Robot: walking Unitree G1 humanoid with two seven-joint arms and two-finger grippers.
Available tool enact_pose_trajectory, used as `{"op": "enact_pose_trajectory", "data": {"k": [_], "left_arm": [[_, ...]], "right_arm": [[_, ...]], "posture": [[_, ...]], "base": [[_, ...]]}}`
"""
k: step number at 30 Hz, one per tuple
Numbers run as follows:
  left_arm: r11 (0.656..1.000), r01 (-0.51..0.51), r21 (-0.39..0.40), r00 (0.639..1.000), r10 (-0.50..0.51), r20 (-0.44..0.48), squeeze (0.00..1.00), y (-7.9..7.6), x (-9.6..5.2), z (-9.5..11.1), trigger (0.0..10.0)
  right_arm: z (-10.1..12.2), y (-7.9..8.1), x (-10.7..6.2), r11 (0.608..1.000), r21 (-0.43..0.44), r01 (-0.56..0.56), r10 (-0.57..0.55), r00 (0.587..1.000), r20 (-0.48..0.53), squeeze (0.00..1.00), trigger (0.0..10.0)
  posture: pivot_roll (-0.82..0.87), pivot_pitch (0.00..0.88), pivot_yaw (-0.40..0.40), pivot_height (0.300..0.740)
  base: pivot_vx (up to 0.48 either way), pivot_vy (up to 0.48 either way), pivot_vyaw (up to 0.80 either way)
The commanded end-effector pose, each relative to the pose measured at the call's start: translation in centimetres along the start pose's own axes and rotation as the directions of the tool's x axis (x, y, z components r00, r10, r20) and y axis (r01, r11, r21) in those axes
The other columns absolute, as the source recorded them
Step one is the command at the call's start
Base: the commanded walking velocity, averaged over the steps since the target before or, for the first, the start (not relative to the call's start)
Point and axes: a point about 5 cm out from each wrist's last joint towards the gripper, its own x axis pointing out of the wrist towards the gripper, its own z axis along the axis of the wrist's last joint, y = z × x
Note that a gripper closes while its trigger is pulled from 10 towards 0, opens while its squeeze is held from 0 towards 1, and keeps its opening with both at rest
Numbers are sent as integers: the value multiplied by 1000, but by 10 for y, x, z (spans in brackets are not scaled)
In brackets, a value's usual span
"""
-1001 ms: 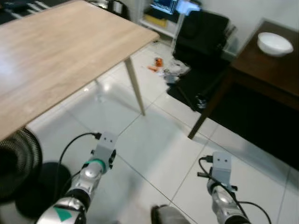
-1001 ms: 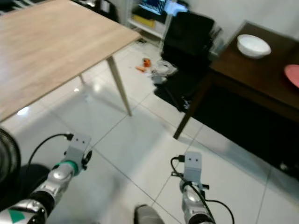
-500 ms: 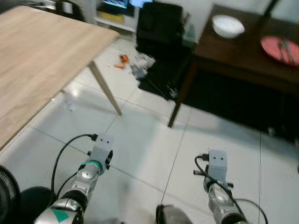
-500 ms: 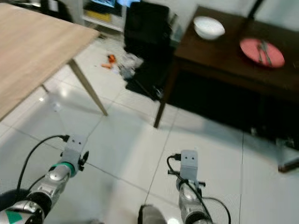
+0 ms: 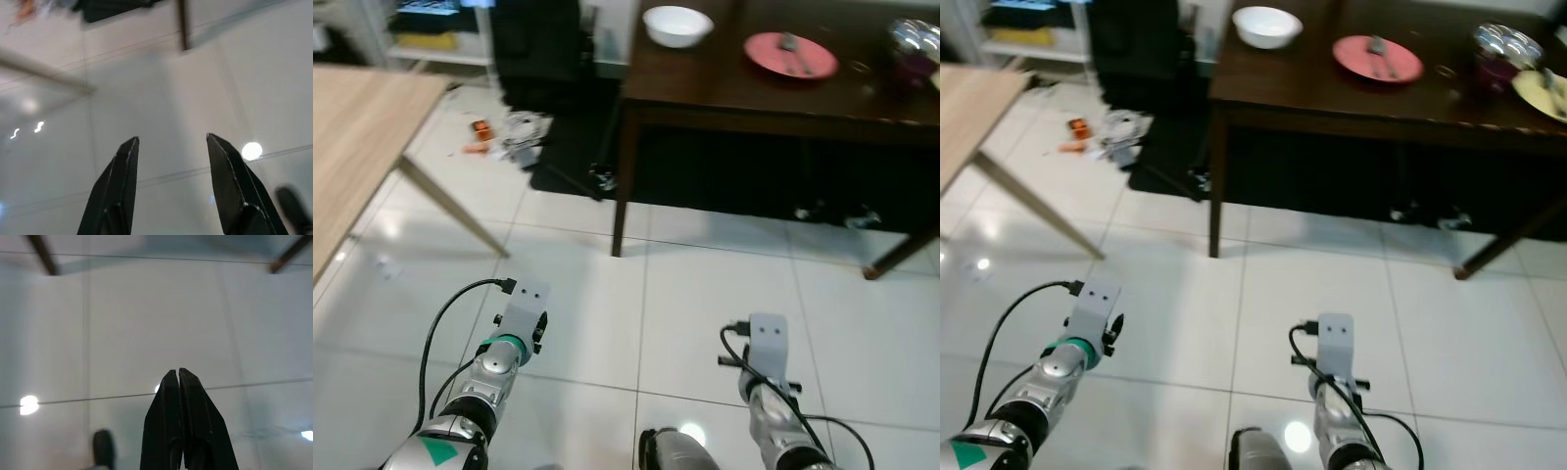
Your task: Setting the table
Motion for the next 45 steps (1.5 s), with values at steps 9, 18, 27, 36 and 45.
{"op": "enact_pose_trajectory", "data": {"k": [9, 18, 27, 36, 45], "left_arm": [[1000, -8, 7, 998, 8, -63, 0, 4, -6, -18, 10000], [1000, -8, 11, 998, 9, -58, 0, 5, -6, -17, 10000], [997, -70, 43, 994, 66, 87, 0, 26, 1, 15, 10000], [976, -213, -43, 912, 215, 350, 0, 64, 4, 85, 10000], [959, -272, -84, 789, 272, 551, 0, 75, -8, 137, 10000]], "right_arm": [[0, 5, 0, 1000, 7, -10, 10, 1000, 0, 0, 10000], [5, 4, 2, 1000, 7, -7, 7, 1000, 12, 0, 10000], [30, 6, 8, 1000, -6, -3, 4, 993, 115, 0, 10000], [111, 7, 17, 999, 52, 12, -32, 910, 413, 0, 10000], [186, 0, 5, 997, 82, 9, -60, 750, 659, 0, 10000]], "posture": [[84, 0, 50, 740], [85, 0, 50, 740], [89, 0, 52, 740], [100, 0, 48, 740], [112, 0, 38, 740]], "base": [[0, 0, -800], [0, 0, -800], [0, 0, -800], [0, 0, -800], [0, 0, 0]]}}
